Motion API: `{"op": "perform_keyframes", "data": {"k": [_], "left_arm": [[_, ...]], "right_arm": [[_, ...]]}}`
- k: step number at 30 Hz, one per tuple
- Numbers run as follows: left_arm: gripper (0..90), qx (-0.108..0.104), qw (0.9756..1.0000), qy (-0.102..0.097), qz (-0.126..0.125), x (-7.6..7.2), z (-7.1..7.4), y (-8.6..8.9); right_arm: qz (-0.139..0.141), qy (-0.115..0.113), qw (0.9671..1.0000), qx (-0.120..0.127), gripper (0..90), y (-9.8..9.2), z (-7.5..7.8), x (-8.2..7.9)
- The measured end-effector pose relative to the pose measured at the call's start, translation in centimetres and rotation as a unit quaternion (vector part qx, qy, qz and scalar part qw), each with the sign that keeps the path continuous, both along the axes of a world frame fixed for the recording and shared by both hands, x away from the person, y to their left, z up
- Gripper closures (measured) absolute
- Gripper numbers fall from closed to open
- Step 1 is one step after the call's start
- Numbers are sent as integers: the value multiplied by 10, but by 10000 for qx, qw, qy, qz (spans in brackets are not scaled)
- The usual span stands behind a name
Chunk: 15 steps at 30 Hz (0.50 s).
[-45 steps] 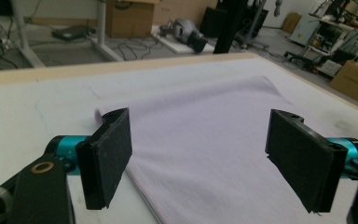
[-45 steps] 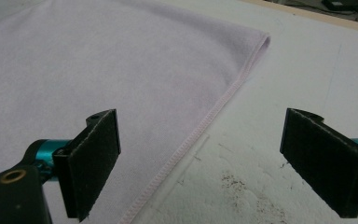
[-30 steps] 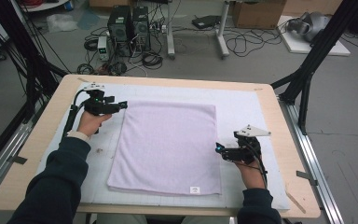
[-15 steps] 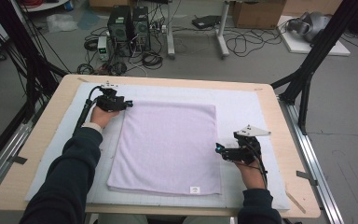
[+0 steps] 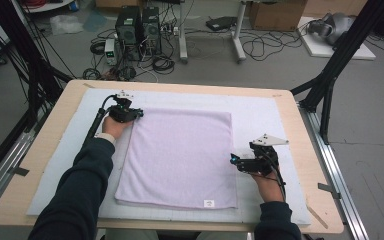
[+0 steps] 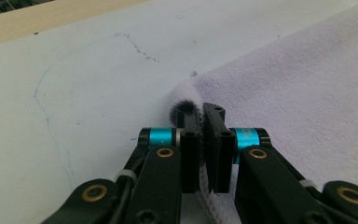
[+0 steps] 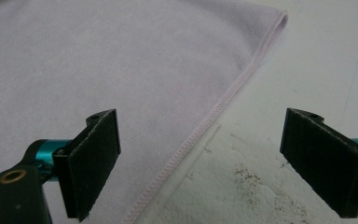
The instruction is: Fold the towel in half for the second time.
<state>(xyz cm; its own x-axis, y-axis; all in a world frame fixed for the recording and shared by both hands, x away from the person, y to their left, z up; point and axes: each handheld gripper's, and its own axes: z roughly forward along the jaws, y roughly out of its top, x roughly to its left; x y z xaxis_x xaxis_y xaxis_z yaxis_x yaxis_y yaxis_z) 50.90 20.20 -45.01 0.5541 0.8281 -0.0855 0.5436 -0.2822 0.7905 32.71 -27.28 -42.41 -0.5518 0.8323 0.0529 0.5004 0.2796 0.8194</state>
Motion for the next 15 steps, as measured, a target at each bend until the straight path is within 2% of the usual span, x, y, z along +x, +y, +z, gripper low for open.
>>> {"op": "perform_keyframes", "data": {"k": [2, 8, 11, 15], "left_arm": [[856, -97, 9999, 45, 39, 0, 0, 1], [860, -217, 9996, 101, 135, 0, 1, 2], [861, -245, 9996, 29, 116, -2, 3, 3], [860, -369, 9992, 48, 140, -2, 4, 5]], "right_arm": [[-12, 34, 10000, 16, 113, 0, -1, 1], [-53, 52, 10000, 47, 113, -1, -1, 6], [-7, 115, 9999, 88, 113, 0, 1, 13], [-31, 159, 9998, 88, 113, -1, 4, 29]]}}
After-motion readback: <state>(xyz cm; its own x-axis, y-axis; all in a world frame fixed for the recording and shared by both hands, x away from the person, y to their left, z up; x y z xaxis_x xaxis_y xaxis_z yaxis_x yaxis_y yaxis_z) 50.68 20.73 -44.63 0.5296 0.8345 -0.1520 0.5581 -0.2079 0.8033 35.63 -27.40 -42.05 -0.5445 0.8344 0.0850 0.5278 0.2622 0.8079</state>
